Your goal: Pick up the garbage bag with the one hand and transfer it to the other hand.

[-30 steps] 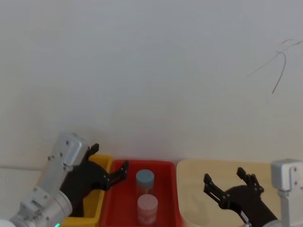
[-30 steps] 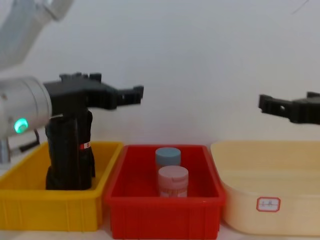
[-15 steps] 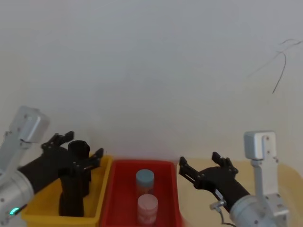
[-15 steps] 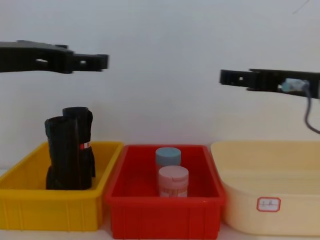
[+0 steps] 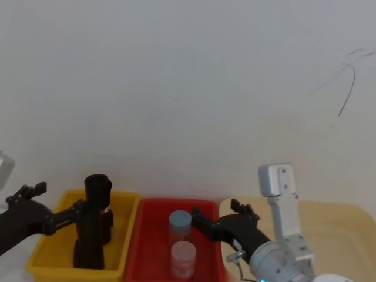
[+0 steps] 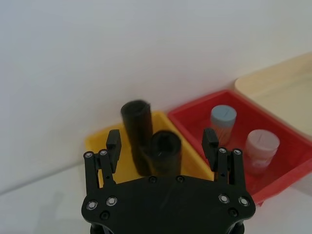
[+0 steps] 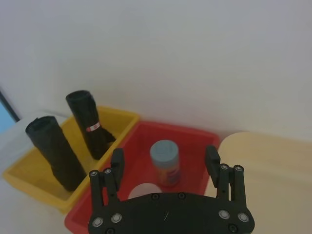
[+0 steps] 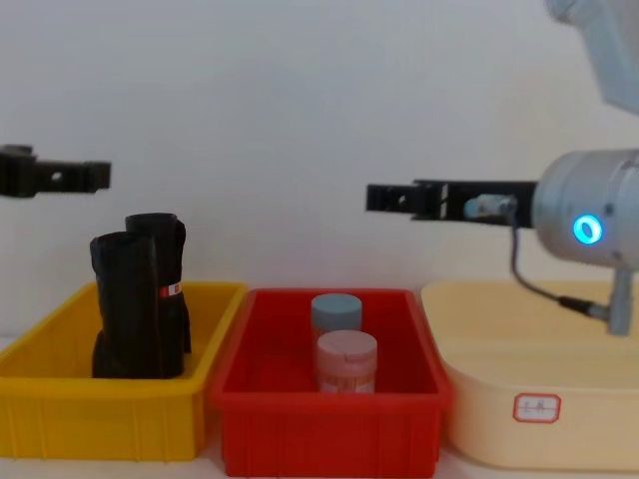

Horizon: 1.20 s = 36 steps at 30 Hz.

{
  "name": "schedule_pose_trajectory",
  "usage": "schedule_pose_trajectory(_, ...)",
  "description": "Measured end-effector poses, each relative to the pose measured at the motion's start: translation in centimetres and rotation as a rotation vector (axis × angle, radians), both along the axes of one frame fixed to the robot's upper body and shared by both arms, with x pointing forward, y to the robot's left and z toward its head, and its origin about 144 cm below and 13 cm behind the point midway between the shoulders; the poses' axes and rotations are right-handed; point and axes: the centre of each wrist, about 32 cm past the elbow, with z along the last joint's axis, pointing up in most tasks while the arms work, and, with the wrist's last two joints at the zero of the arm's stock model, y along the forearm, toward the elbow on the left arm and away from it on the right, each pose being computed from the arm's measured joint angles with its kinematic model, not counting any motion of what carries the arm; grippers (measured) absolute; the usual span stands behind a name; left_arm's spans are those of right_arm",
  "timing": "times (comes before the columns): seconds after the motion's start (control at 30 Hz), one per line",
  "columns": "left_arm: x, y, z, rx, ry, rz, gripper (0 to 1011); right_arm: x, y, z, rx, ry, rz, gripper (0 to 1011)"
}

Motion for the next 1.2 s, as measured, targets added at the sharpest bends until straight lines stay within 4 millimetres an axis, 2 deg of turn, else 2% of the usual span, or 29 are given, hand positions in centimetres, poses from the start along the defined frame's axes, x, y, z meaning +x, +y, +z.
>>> schedule_pose_trajectory(0.27, 0.7, 1.6, -1.7, -0.019, 0.025, 0.004, 1000, 0.3, 1.8, -0.8, -0.017, 0.022, 0.024, 1001)
schedule_pose_trajectory(0.47, 1.6, 2.0, -2.6, -0.029, 0.026, -0.021, 1000, 0.3, 3.1, -1.2, -0.037, 0.028, 0.039, 1001)
schedule_pose_trajectory(0.7, 3.3, 1.6, -3.7, -0.044, 0.023, -0.072, 1000, 0.5, 4.4, -1.9, -0.067, 0.046, 0.055, 1001)
schedule_pose_trajectory(1.2, 6.1, 0.3, -5.3, -0.034, 0.033, -0.124, 1000, 1.7, 5.6, -3.1, -0.124, 0.107, 0.083, 1001)
